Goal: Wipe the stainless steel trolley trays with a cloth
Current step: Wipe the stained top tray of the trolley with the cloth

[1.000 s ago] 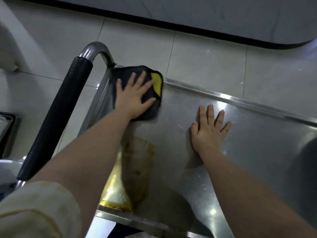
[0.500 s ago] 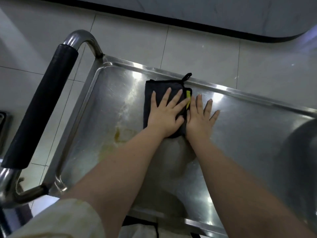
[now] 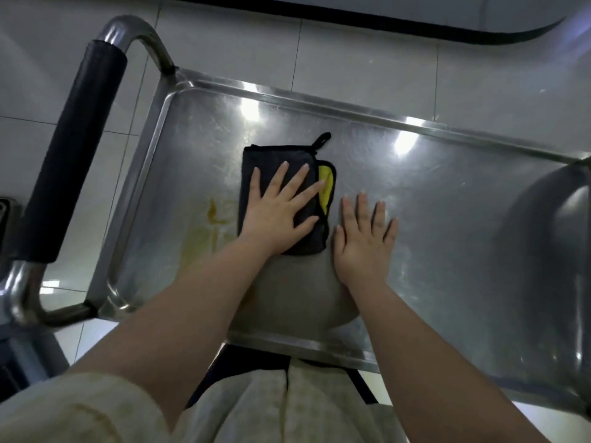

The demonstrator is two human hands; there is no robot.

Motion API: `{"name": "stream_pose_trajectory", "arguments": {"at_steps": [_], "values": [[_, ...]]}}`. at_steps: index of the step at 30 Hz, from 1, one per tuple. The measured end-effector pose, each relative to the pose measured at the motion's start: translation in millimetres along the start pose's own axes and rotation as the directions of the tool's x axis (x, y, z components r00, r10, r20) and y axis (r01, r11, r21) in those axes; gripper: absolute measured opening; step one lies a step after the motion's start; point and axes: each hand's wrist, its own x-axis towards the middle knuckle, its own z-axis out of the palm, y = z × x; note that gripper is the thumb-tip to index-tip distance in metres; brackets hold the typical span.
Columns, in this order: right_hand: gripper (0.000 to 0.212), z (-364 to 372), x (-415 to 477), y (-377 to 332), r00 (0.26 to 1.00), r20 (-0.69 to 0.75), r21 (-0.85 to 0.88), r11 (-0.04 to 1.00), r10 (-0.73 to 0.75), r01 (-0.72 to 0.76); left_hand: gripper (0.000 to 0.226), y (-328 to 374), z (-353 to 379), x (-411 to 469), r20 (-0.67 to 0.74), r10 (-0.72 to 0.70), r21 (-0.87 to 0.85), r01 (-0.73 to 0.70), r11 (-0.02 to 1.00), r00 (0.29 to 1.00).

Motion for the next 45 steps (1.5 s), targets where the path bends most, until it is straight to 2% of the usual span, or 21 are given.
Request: {"name": "stream_pose_trajectory", "arguments": {"at_steps": [2,4,7,11,13,16,18,21,24,27,30,33,36,39,42,45], "values": [[0.057,0,2,1,1.000,0.015,0.014,1.000,0.011,-0.011,0.066,-37,6,-36,-0.021,-0.055,0.008,0.056,0.998,0.998],[0.058,1,2,-1,1.000,0.016,0.022,1.000,0.014,-0.014,0.066,-84,8,-68,-0.047,-0.195,-0.019,0.194,0.981,0.980],[0.059,3,-3,-5,1.000,0.016,0.019,1.000,0.009,-0.009,0.064,-131,5,-95,-0.010,-0.367,-0.034,0.366,0.930,0.930],[0.060,3,-6,-9,0.999,0.031,-0.010,1.000,0.023,-0.022,0.063,-120,9,-91,-0.019,-0.399,0.003,0.399,0.917,0.917],[0.061,1,-6,-8,0.999,0.027,-0.011,1.000,0.021,-0.021,0.065,-93,9,-80,-0.029,-0.339,-0.011,0.339,0.941,0.940],[0.060,-2,-4,-8,1.000,0.014,-0.001,1.000,0.010,-0.010,0.067,-26,12,-52,-0.019,-0.106,-0.001,0.106,0.994,0.994],[0.059,-4,-5,-7,1.000,0.002,-0.007,1.000,-0.006,0.006,0.066,22,14,-40,-0.010,0.008,0.007,-0.008,1.000,1.000],[0.059,-3,-4,-3,1.000,0.018,-0.011,1.000,-0.011,0.011,0.065,51,16,-35,-0.036,0.025,-0.025,-0.026,0.999,0.999],[0.060,-2,-3,-3,1.000,0.016,-0.008,1.000,-0.013,0.014,0.065,26,17,-44,-0.057,0.050,-0.020,-0.051,0.999,0.997],[0.059,-1,-2,-2,1.000,0.029,0.002,1.000,-0.008,0.008,0.065,-29,16,-67,-0.078,-0.138,-0.050,0.134,0.990,0.987],[0.059,-1,-1,-2,0.999,0.033,-0.001,1.000,-0.009,0.009,0.064,-103,13,-99,-0.055,-0.353,-0.075,0.349,0.934,0.934],[0.059,-1,-3,-5,0.999,0.038,-0.014,1.000,0.002,-0.001,0.062,-145,10,-121,-0.021,-0.449,-0.059,0.447,0.893,0.894],[0.059,-3,-3,-7,0.999,0.046,-0.036,0.999,0.006,-0.005,0.062,-132,13,-118,-0.038,-0.489,-0.046,0.487,0.872,0.872],[0.059,-5,-4,-8,0.998,0.063,-0.042,0.999,0.014,-0.011,0.066,-82,13,-97,-0.051,-0.422,-0.077,0.418,0.905,0.905],[0.057,-10,-1,-4,0.996,0.082,0.020,0.999,-0.027,0.025,0.067,-7,17,-72,-0.021,-0.178,-0.033,0.177,0.984,0.984],[0.053,-19,-7,18,0.993,0.089,0.134,0.989,-0.081,0.069,0.066,45,20,-58,-0.025,-0.038,-0.005,0.038,0.999,0.999]]}}
